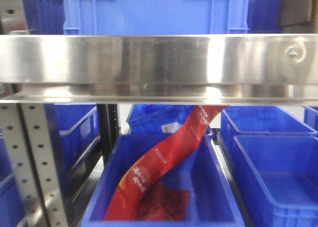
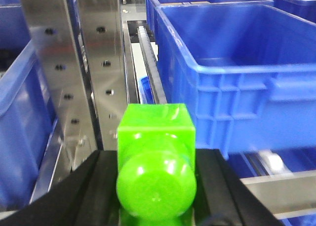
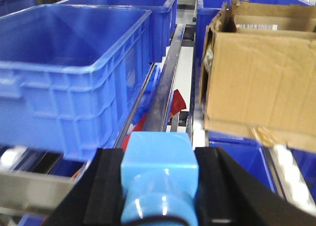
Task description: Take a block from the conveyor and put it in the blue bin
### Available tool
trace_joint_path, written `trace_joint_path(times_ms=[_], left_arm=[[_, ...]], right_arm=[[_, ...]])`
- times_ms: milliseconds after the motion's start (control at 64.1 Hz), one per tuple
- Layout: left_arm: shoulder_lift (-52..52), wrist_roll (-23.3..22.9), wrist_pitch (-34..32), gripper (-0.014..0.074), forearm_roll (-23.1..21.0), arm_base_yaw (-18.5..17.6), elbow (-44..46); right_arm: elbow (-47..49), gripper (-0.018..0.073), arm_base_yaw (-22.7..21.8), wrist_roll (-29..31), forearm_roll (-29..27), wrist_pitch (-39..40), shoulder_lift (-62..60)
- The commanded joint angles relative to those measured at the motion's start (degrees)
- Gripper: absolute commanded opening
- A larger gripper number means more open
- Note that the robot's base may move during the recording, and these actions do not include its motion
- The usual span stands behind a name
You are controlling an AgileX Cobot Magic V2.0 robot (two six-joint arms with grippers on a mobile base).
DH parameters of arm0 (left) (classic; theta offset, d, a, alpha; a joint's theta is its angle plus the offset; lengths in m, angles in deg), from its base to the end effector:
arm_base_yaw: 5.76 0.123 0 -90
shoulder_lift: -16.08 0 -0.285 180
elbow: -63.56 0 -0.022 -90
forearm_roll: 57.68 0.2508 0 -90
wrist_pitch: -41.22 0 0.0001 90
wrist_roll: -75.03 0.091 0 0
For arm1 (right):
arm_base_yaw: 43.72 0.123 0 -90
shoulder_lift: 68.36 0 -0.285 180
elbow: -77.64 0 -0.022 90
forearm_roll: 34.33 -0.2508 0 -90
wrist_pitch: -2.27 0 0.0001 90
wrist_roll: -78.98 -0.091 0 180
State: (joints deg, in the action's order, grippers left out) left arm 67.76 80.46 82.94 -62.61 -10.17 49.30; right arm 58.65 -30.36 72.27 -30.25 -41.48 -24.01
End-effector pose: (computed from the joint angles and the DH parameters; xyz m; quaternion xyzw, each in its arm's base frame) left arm 0.1291 -0.0152 0.4414 0.0602 0.8043 -0.0368 0.5900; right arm 0.0957 0.0181 0.4277 -0.0527 0.8021 0.0689 0.5908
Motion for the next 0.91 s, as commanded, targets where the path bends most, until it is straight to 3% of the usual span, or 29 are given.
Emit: trace_joint_path(times_ms=[0, 890], left_arm=[[-0.3, -0.2, -1.1, -0.0111, 0.0, -0.3, 0.1], [-0.3, -0.2, -1.1, -0.0111, 0.0, -0.3, 0.1]], right_arm=[[0.5, -0.0160, 0.0, 0.3, 0.7, 0.9, -0.2], [0.5, -0.0160, 0.0, 0.3, 0.7, 0.9, -0.2]])
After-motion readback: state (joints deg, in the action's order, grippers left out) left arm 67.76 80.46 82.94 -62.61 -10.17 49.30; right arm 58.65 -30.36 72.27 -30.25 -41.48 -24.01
